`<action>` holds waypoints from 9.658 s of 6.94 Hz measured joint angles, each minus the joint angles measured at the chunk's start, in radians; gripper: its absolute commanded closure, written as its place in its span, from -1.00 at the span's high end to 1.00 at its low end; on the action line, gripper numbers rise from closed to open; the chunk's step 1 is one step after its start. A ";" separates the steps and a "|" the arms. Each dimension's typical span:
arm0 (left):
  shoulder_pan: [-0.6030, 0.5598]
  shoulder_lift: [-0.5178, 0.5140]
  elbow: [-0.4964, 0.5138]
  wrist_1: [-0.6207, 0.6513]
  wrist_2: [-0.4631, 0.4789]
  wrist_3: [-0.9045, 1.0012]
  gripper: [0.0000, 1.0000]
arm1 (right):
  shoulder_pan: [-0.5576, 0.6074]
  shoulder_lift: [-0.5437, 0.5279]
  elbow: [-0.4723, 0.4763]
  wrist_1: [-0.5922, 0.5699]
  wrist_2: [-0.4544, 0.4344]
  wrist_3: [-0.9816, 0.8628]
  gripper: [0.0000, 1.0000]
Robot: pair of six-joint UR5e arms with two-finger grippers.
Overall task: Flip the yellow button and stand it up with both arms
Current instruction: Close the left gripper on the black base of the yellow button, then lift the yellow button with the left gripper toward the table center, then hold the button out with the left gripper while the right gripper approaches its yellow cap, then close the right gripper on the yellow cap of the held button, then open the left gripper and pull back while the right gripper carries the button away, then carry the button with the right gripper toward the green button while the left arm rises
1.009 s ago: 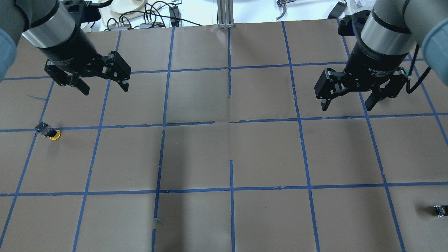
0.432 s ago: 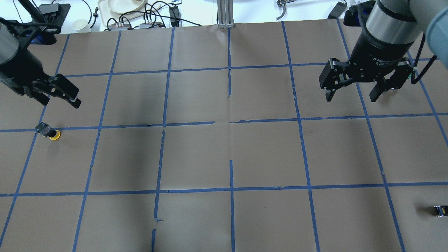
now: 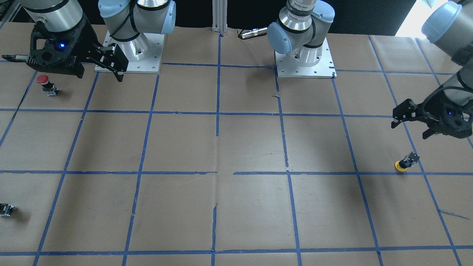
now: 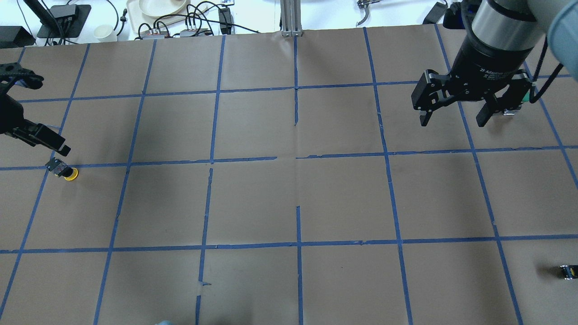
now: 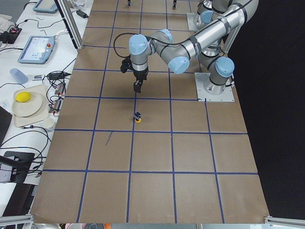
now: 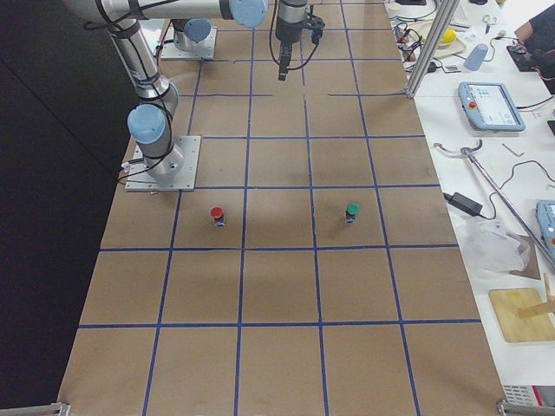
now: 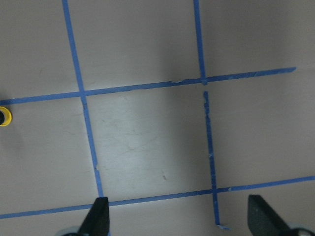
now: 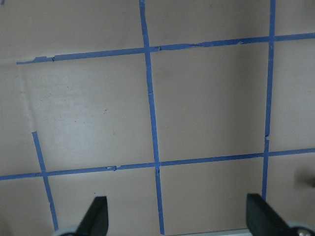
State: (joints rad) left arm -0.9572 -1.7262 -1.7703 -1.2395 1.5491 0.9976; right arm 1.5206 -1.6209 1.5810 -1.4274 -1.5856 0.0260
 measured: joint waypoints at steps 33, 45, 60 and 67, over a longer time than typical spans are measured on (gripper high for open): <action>-0.453 0.275 -0.257 -0.953 -1.484 0.030 -0.77 | -0.011 0.033 0.042 0.084 0.861 0.899 0.99; -0.454 0.285 -0.262 -0.954 -1.482 0.040 -0.64 | 0.050 0.043 0.096 0.084 0.942 0.921 -0.80; -0.447 0.256 -0.059 -0.363 -0.404 -0.686 1.00 | -0.250 0.144 0.186 -0.301 0.014 0.023 -0.87; -0.627 0.187 0.283 -0.479 0.128 -1.076 1.00 | -0.513 0.211 0.470 -1.082 -0.115 -0.419 -0.83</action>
State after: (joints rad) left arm -1.5843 -1.5393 -1.4877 -1.7186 1.6770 -0.0789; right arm 1.0076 -1.4101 2.0512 -2.5094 -1.7009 -0.3933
